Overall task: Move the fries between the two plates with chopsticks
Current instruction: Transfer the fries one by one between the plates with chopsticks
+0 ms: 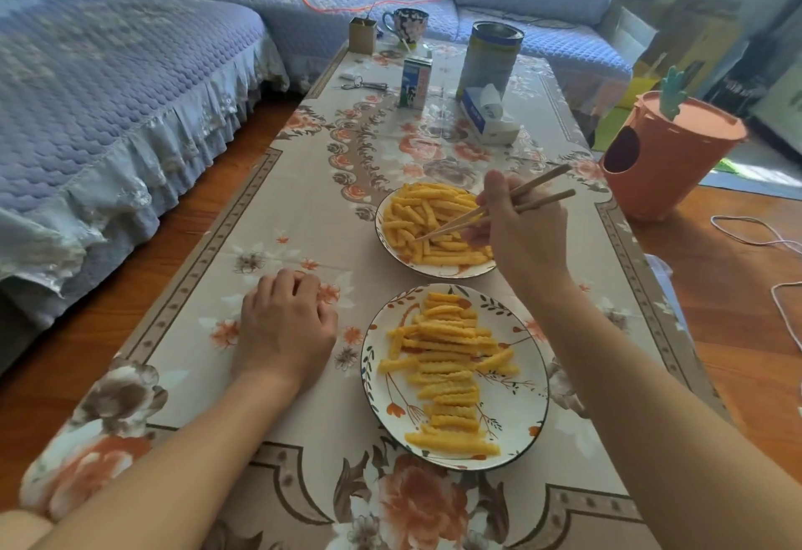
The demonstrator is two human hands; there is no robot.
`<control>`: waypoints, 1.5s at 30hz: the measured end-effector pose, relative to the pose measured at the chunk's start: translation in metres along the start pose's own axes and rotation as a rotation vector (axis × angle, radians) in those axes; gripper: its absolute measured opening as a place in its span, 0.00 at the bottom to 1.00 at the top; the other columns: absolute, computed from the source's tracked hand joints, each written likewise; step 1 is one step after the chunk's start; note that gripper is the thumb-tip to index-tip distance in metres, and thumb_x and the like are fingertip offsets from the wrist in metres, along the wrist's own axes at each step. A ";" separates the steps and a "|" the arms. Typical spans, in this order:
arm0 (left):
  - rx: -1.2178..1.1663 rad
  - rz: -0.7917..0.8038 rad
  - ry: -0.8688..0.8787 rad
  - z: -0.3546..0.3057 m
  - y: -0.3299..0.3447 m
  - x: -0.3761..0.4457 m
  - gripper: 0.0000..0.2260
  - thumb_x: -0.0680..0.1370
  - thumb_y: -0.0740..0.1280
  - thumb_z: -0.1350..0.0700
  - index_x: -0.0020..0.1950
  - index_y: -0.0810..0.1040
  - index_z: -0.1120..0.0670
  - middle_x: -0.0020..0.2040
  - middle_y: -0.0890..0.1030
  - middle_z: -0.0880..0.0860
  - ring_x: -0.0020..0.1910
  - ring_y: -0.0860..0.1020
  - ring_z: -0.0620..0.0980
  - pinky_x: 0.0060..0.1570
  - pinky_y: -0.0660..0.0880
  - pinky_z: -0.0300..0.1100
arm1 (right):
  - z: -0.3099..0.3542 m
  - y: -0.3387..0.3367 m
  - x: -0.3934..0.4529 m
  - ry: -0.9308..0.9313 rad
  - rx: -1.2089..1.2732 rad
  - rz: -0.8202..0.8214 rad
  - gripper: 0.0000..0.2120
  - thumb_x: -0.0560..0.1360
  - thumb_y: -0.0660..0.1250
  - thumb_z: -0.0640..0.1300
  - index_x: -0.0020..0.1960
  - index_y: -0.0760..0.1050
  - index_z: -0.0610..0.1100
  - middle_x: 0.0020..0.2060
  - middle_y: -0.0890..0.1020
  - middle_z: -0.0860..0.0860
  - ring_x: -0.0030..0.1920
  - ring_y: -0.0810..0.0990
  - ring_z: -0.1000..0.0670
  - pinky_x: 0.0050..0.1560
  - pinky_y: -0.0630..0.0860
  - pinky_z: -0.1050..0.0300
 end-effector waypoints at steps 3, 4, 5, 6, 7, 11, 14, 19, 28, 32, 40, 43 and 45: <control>-0.008 -0.004 0.002 0.000 0.000 0.000 0.16 0.75 0.57 0.49 0.56 0.78 0.53 0.54 0.77 0.55 0.54 0.72 0.56 0.54 0.71 0.53 | -0.002 0.008 -0.001 -0.018 -0.023 0.019 0.15 0.83 0.66 0.50 0.45 0.81 0.41 0.30 0.84 0.42 0.29 0.85 0.44 0.36 0.84 0.38; -0.010 -0.001 -0.001 0.000 0.000 0.000 0.16 0.75 0.57 0.49 0.56 0.78 0.53 0.54 0.77 0.55 0.55 0.72 0.56 0.55 0.71 0.53 | -0.001 0.012 -0.002 -0.035 -0.037 0.030 0.14 0.83 0.65 0.50 0.44 0.81 0.43 0.31 0.84 0.42 0.29 0.85 0.45 0.36 0.84 0.39; -0.009 0.002 -0.002 0.000 0.000 0.001 0.16 0.76 0.57 0.49 0.56 0.78 0.53 0.55 0.77 0.55 0.55 0.72 0.56 0.55 0.71 0.53 | 0.000 0.015 -0.003 -0.048 -0.050 0.036 0.14 0.83 0.65 0.50 0.43 0.81 0.44 0.31 0.84 0.42 0.28 0.85 0.46 0.36 0.84 0.40; -0.004 0.004 -0.003 0.000 0.001 0.000 0.15 0.76 0.58 0.49 0.57 0.78 0.53 0.55 0.77 0.55 0.55 0.71 0.56 0.55 0.71 0.53 | 0.000 0.016 -0.004 -0.052 -0.055 0.036 0.15 0.83 0.64 0.50 0.43 0.81 0.45 0.31 0.84 0.41 0.28 0.85 0.47 0.35 0.84 0.40; 0.001 0.004 -0.004 0.000 0.001 0.000 0.14 0.76 0.59 0.49 0.57 0.78 0.53 0.55 0.77 0.55 0.55 0.71 0.56 0.55 0.70 0.52 | 0.001 0.015 -0.005 -0.048 -0.054 0.032 0.15 0.84 0.64 0.50 0.42 0.81 0.45 0.31 0.84 0.41 0.28 0.85 0.47 0.35 0.84 0.40; -0.001 0.006 -0.008 0.001 0.001 0.001 0.14 0.77 0.60 0.49 0.58 0.77 0.52 0.56 0.77 0.54 0.55 0.71 0.56 0.56 0.70 0.53 | 0.013 -0.003 -0.010 -0.005 -0.032 0.027 0.17 0.84 0.63 0.51 0.42 0.80 0.41 0.30 0.83 0.41 0.28 0.84 0.43 0.34 0.84 0.40; -0.010 0.005 -0.006 0.000 0.000 0.001 0.17 0.75 0.57 0.48 0.57 0.78 0.53 0.55 0.77 0.55 0.55 0.71 0.56 0.56 0.70 0.53 | 0.032 -0.019 -0.030 0.050 0.071 0.171 0.21 0.85 0.61 0.50 0.43 0.79 0.36 0.28 0.82 0.41 0.27 0.83 0.41 0.32 0.84 0.46; -0.014 0.001 -0.001 -0.001 -0.001 0.000 0.17 0.75 0.57 0.49 0.57 0.78 0.54 0.55 0.77 0.56 0.55 0.72 0.57 0.55 0.71 0.54 | 0.041 -0.027 -0.087 0.086 -0.001 0.422 0.21 0.83 0.60 0.50 0.42 0.78 0.35 0.28 0.80 0.37 0.26 0.82 0.41 0.28 0.81 0.53; -0.022 0.008 -0.005 -0.002 -0.002 -0.001 0.18 0.75 0.56 0.48 0.57 0.78 0.54 0.55 0.77 0.56 0.55 0.72 0.57 0.55 0.71 0.54 | 0.045 -0.037 -0.101 -0.005 -0.007 0.362 0.18 0.76 0.65 0.52 0.42 0.80 0.35 0.27 0.80 0.40 0.24 0.82 0.45 0.28 0.80 0.57; -0.022 0.016 -0.006 -0.001 -0.001 -0.002 0.16 0.76 0.58 0.49 0.58 0.78 0.54 0.55 0.76 0.56 0.55 0.71 0.57 0.56 0.70 0.54 | 0.047 -0.044 -0.091 0.003 0.033 0.298 0.18 0.77 0.65 0.50 0.42 0.79 0.34 0.28 0.79 0.36 0.24 0.81 0.44 0.27 0.80 0.57; -0.033 0.018 -0.007 -0.001 -0.003 -0.001 0.18 0.75 0.55 0.48 0.57 0.78 0.54 0.55 0.76 0.56 0.55 0.71 0.57 0.55 0.70 0.54 | 0.031 -0.009 -0.099 0.032 -0.078 0.450 0.20 0.76 0.64 0.55 0.41 0.80 0.39 0.28 0.80 0.47 0.28 0.84 0.44 0.31 0.82 0.53; -0.026 0.022 -0.005 -0.001 -0.003 -0.001 0.18 0.76 0.55 0.48 0.57 0.77 0.54 0.55 0.76 0.56 0.55 0.71 0.57 0.56 0.71 0.54 | 0.031 -0.010 -0.096 0.071 0.013 0.411 0.22 0.76 0.63 0.55 0.42 0.79 0.35 0.27 0.81 0.44 0.27 0.83 0.44 0.28 0.80 0.56; -0.021 0.026 -0.001 -0.001 -0.002 -0.001 0.17 0.76 0.57 0.49 0.58 0.77 0.54 0.56 0.76 0.56 0.55 0.71 0.57 0.56 0.70 0.54 | 0.030 -0.012 -0.094 0.085 0.031 0.398 0.21 0.77 0.63 0.53 0.43 0.79 0.34 0.28 0.81 0.42 0.27 0.83 0.44 0.28 0.79 0.58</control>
Point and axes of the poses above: each hand's wrist, its own x-axis towards the middle knuckle, its own y-axis out of the palm, z = x × y, the point moved 8 cm from there along x, towards the middle knuckle
